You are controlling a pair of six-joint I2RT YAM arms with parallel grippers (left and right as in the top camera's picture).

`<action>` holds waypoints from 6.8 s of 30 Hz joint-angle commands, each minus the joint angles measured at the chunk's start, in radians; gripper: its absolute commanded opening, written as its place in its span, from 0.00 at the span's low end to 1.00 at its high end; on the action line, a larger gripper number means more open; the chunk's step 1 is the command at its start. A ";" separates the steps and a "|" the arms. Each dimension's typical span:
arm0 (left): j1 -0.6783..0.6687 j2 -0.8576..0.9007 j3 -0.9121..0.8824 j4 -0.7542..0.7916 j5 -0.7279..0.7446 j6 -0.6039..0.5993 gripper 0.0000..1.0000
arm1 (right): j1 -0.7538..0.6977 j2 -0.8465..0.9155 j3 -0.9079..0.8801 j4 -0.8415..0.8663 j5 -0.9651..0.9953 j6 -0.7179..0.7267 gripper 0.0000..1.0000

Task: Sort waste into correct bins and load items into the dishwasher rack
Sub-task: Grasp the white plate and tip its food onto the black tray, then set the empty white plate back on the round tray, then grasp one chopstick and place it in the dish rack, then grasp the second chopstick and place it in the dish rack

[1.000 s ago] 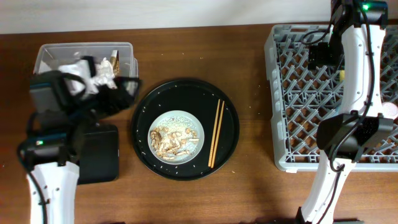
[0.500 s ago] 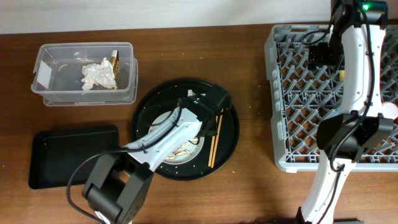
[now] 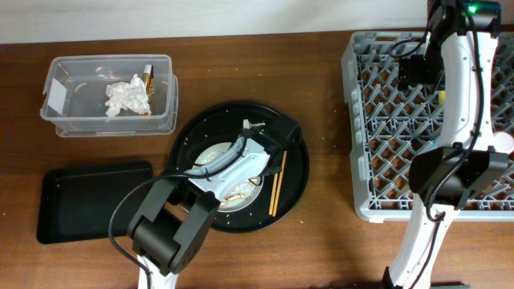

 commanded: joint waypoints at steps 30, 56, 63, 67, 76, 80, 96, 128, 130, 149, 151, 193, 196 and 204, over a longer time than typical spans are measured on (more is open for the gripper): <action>0.011 0.009 0.349 -0.461 -0.126 -0.006 0.01 | -0.002 -0.030 0.001 -0.002 0.016 0.011 0.98; 1.071 -0.059 0.475 -0.657 0.528 0.212 0.01 | -0.002 -0.030 0.001 -0.002 0.016 0.011 0.98; 1.242 -0.059 0.475 -0.687 0.857 0.426 0.01 | -0.002 -0.030 0.001 -0.002 0.016 0.011 0.98; 1.339 -0.059 0.475 -0.771 1.036 0.570 0.01 | -0.002 -0.030 0.001 -0.002 0.016 0.011 0.98; 1.467 -0.059 0.474 -0.915 1.249 0.788 0.01 | -0.002 -0.030 0.001 -0.002 0.016 0.011 0.98; 1.488 -0.063 0.472 -0.931 1.268 0.829 0.01 | -0.002 -0.030 0.001 -0.002 0.016 0.011 0.98; 0.941 -0.154 0.454 -0.931 1.218 0.889 0.01 | -0.002 -0.030 0.001 -0.002 0.016 0.011 0.98; -0.069 0.101 0.388 -0.341 0.063 0.548 0.49 | -0.002 -0.030 0.001 -0.002 0.016 0.011 0.98; -0.088 0.103 0.364 -0.281 0.085 0.548 0.50 | -0.002 -0.030 0.001 -0.002 0.016 0.011 0.98; 0.015 0.267 0.356 -0.192 0.301 0.609 0.37 | -0.002 -0.030 0.001 -0.002 0.016 0.011 0.98; 0.015 0.267 0.356 -0.194 0.301 0.609 0.27 | -0.002 -0.030 0.001 -0.002 0.016 0.011 0.98; -0.130 0.130 0.470 0.577 0.400 0.214 0.70 | -0.002 -0.030 0.001 -0.002 0.016 0.011 0.98; -0.072 -0.047 0.470 0.168 0.335 0.348 0.92 | -0.002 -0.030 0.001 -0.002 0.016 0.011 0.98; 0.013 -0.016 0.303 -0.349 0.277 0.605 0.56 | -0.002 -0.030 0.001 -0.002 0.016 0.011 0.98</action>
